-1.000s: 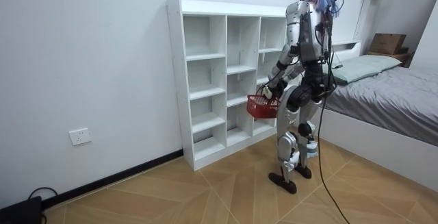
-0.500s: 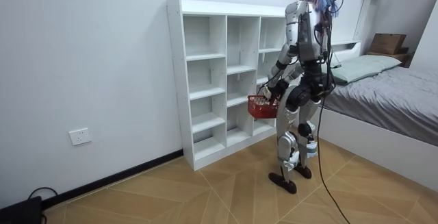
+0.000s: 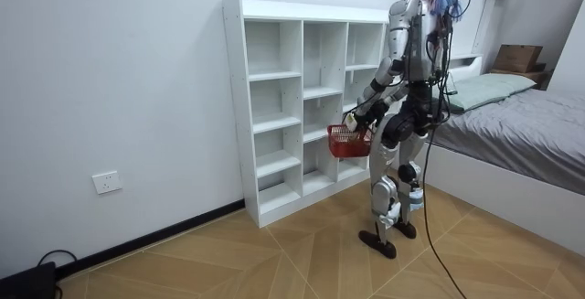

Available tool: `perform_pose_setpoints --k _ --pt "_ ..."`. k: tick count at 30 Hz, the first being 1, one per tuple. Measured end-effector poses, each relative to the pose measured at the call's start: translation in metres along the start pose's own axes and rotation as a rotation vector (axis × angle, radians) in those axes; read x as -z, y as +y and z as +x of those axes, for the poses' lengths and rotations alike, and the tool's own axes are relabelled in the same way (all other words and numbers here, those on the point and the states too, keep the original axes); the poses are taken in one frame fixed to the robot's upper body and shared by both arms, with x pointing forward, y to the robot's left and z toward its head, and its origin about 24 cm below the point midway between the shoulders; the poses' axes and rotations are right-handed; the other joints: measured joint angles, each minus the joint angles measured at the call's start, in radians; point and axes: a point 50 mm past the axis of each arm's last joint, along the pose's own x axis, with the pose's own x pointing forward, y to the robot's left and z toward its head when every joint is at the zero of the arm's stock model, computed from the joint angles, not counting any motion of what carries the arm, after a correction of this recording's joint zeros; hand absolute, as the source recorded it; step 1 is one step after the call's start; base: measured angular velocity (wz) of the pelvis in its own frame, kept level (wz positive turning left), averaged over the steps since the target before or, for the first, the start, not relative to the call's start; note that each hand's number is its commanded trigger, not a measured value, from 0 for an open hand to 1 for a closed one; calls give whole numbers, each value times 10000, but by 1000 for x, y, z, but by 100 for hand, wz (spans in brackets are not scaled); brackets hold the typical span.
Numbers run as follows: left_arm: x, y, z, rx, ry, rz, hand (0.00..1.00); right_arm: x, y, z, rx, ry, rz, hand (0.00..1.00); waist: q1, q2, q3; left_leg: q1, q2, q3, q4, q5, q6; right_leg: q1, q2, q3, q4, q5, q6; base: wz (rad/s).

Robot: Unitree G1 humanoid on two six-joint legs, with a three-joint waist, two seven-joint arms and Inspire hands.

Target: Collect fruits from the closet

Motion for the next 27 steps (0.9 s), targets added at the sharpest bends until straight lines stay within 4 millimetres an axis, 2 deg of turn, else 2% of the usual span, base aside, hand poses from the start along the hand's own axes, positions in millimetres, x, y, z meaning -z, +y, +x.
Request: perform_pose_setpoints --k 4,7,10,12,14,18,19,22,24,27 --pt "20 5 -8 -497 674 333 100 9 10 -11 -79 27 250 0 20 -39 -15 481 19 1 -292 -2 -2 497 46 9 -309 45 33 -2" --pt "36 11 -16 -961 1063 -19 100 21 18 -19 -127 374 455 0 -56 -83 6 873 -28 -9 -460 -7 -10 938 74 14 -587 50 48 1" --pt "51 19 -27 -1497 1487 -177 100 37 13 -29 370 841 559 0 -196 -127 47 1169 -30 -41 -554 -8 -10 1306 77 5 -767 53 71 3" --pt "66 27 -38 -2258 1859 -508 100 49 7 -37 1108 1257 958 0 -276 -230 91 1382 -34 -10 -577 -14 -15 1557 87 16 -930 38 90 0" --pt "71 33 -44 -2715 1951 -833 100 57 1 -45 1782 1524 1283 0 -292 -287 128 1495 -30 -8 -604 -45 -42 1643 105 12 -956 35 94 0" --pt "80 41 -53 -3528 2104 -1246 100 68 -9 -56 3079 1754 1936 0 -300 -227 152 1748 -24 5 -753 -122 -72 1817 159 78 -961 22 109 -3" --pt "81 42 -54 -3594 2127 -1307 100 69 -9 -57 3166 1810 2024 0 -299 -213 153 1811 -20 13 -766 -140 -75 1876 165 89 -968 20 112 -6" --pt "93 44 -63 -3921 2476 -1634 100 83 -4 -66 3407 2305 2682 0 -296 -104 76 2124 -9 104 -880 -178 -75 2077 170 139 -992 -13 126 -9" --pt "105 46 -70 -4290 2898 -1874 100 103 2 -75 3640 3231 3222 0 -391 -42 38 2334 -20 94 -894 -234 -70 2306 162 124 -1058 -46 143 0" --pt "117 48 -79 -4838 3291 -2279 100 126 12 -90 3911 4391 4058 0 -466 -55 43 2532 -16 115 -894 -292 -72 2545 172 129 -1113 -71 153 0"
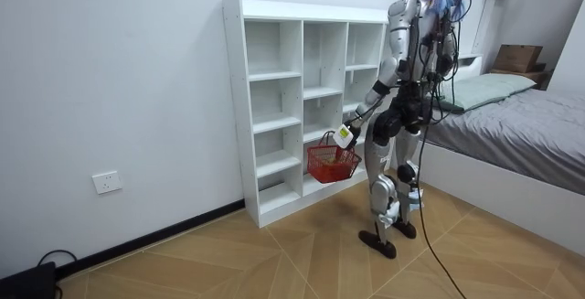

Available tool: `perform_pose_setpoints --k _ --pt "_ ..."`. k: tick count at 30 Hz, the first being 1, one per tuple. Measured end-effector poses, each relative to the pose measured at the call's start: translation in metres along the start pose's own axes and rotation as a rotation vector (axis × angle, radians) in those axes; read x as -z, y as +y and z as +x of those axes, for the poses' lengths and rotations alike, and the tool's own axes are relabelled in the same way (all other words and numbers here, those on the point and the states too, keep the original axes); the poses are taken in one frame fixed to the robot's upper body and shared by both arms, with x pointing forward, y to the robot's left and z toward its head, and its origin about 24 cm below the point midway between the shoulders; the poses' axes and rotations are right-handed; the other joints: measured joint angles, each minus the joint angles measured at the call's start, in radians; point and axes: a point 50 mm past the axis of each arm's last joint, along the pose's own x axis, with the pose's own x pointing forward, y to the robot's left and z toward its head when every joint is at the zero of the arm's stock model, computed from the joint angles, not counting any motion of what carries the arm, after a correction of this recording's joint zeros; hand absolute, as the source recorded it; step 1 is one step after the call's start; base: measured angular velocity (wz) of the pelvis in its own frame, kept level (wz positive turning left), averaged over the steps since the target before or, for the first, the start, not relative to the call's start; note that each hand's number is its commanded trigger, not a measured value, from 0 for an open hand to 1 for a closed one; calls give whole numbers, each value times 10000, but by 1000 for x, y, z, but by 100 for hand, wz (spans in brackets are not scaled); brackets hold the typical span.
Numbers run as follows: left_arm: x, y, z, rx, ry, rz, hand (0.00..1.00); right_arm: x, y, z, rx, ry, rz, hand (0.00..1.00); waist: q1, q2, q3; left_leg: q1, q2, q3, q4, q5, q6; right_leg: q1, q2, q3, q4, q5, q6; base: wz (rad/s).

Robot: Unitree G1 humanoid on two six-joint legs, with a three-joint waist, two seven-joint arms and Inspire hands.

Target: Collect fruits from the closet

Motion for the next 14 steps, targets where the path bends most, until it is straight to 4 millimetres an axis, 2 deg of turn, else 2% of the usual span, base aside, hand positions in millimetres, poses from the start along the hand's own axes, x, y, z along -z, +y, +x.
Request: perform_pose_setpoints --k 2,5,8,12,14 --pt "9 4 -2 -202 307 -180 100 16 -1 -3 99 745 327 0 -2 -33 -38 60 0 6 3 -35 -6 59 2 7 21 -44 9 0" --pt "14 8 -3 -387 546 -431 100 40 1 -9 112 1946 787 0 -49 -121 -35 64 -1 -1 12 -35 -6 92 3 -13 12 -45 8 0" --pt "23 8 -4 -418 1062 -539 100 59 5 -14 -333 3103 989 0 -36 -115 2 210 -8 1 5 -66 -2 224 -3 3 8 -75 26 0" --pt "31 2 -5 -215 1544 -718 100 86 12 -27 -1042 4910 859 0 -30 -57 10 437 -36 -9 18 -157 30 447 -45 -14 60 -213 72 0" --pt "33 -1 -6 -119 1719 -726 100 90 14 -29 -1177 5321 720 0 -45 -22 33 507 -59 -36 17 -179 51 490 -67 -14 146 -237 90 0"
